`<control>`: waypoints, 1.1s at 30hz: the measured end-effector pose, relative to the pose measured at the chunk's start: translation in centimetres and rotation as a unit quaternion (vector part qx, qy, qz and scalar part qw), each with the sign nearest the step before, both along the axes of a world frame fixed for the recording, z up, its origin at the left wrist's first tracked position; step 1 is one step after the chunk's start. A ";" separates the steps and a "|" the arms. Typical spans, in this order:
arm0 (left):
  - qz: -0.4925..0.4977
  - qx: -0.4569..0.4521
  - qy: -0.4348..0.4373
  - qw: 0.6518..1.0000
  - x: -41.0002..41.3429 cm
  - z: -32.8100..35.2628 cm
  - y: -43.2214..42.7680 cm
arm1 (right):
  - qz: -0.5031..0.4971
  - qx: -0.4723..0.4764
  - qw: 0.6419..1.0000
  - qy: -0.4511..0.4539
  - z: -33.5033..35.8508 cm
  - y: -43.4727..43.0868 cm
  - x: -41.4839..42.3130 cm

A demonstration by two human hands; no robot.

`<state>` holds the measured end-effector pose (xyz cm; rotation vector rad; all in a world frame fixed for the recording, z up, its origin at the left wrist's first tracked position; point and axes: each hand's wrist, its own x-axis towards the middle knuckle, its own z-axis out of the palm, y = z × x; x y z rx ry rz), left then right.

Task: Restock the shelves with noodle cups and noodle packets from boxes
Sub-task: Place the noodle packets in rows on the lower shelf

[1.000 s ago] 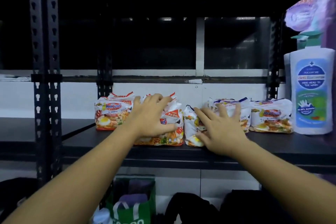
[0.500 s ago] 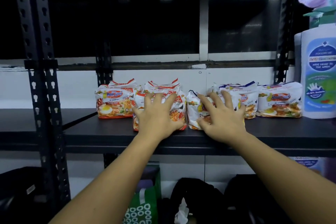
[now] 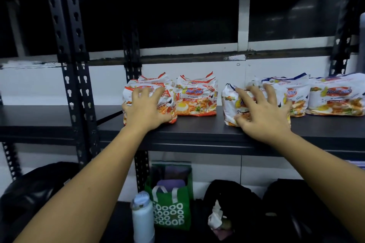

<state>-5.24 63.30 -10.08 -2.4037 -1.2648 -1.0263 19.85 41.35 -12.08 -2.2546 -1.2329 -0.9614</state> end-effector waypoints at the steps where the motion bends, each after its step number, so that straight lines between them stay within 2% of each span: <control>1: 0.005 -0.006 0.000 1.000 -0.4 0.1 0.6 | 0.000 0.000 1.000 -0.003 -0.1 0.0 0.0; 9: -0.022 -0.078 0.017 0.997 -0.8 1.1 4.7 | 0.002 0.008 1.000 -0.010 -0.3 -0.1 0.0; 12: -0.035 -0.066 0.042 0.996 0.2 1.3 5.2 | 0.001 0.012 1.000 -0.012 -0.4 -0.1 0.0; 24: -0.110 -0.059 0.038 0.991 1.1 1.6 8.4 | -0.012 0.016 0.999 -0.027 -0.6 0.5 0.3; 30: -0.102 -0.057 0.018 0.993 0.8 1.0 7.8 | -0.011 0.010 1.000 -0.021 -0.5 0.3 0.1; 33: -0.060 -0.053 0.026 0.996 0.6 1.1 6.9 | -0.012 0.003 1.000 -0.016 -0.4 0.2 -0.1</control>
